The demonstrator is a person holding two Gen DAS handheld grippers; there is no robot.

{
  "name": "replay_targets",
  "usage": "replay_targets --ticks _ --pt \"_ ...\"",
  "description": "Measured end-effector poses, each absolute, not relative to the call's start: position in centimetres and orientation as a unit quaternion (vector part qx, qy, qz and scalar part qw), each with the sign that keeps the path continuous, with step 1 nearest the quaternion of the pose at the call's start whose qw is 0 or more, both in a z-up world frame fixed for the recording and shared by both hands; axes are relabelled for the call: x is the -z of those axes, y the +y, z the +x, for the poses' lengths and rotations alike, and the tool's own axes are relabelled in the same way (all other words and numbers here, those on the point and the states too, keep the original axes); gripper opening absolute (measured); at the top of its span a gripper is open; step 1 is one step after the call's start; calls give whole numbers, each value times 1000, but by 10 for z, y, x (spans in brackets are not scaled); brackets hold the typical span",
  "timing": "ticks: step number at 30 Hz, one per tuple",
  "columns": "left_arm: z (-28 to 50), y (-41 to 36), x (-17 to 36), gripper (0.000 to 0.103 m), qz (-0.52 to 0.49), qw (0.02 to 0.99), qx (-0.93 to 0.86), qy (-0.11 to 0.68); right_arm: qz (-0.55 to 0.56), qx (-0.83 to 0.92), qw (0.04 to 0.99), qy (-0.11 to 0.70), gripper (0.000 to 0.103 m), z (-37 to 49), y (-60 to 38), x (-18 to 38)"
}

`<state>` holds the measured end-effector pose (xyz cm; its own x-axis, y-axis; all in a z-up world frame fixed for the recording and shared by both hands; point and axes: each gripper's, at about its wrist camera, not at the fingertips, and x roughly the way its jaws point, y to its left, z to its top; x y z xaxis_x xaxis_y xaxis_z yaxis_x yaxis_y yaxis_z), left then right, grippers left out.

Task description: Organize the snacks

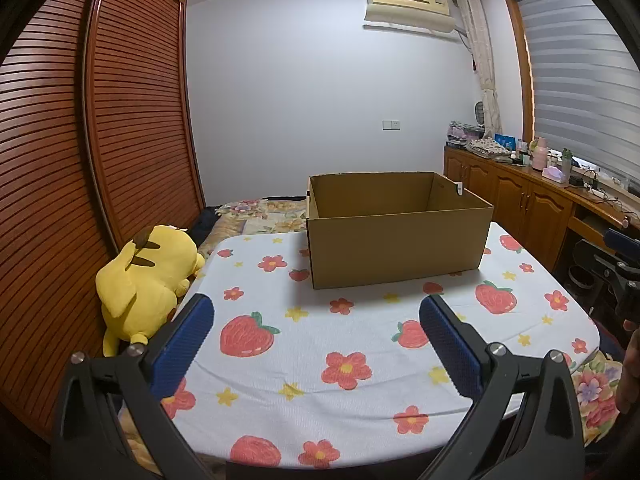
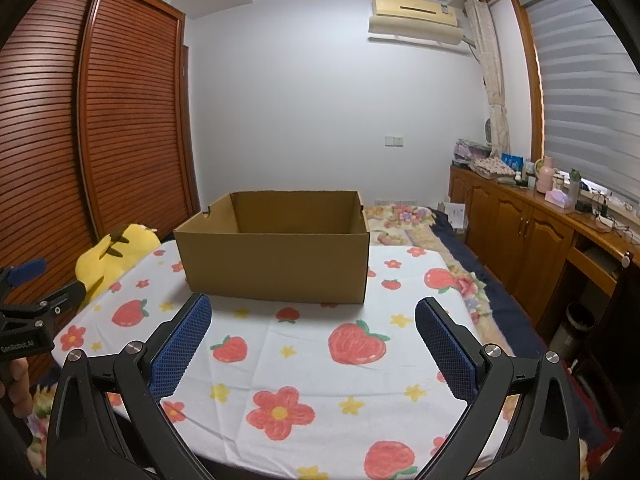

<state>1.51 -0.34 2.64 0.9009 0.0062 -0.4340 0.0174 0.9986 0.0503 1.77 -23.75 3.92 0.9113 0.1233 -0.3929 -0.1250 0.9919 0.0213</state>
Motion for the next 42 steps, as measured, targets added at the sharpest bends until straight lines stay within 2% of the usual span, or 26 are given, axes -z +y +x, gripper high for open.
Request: replay_targets --ticks 42 --pt "14 -4 -33 103 27 976 3 217 -3 -64 979 196 103 17 -235 -42"
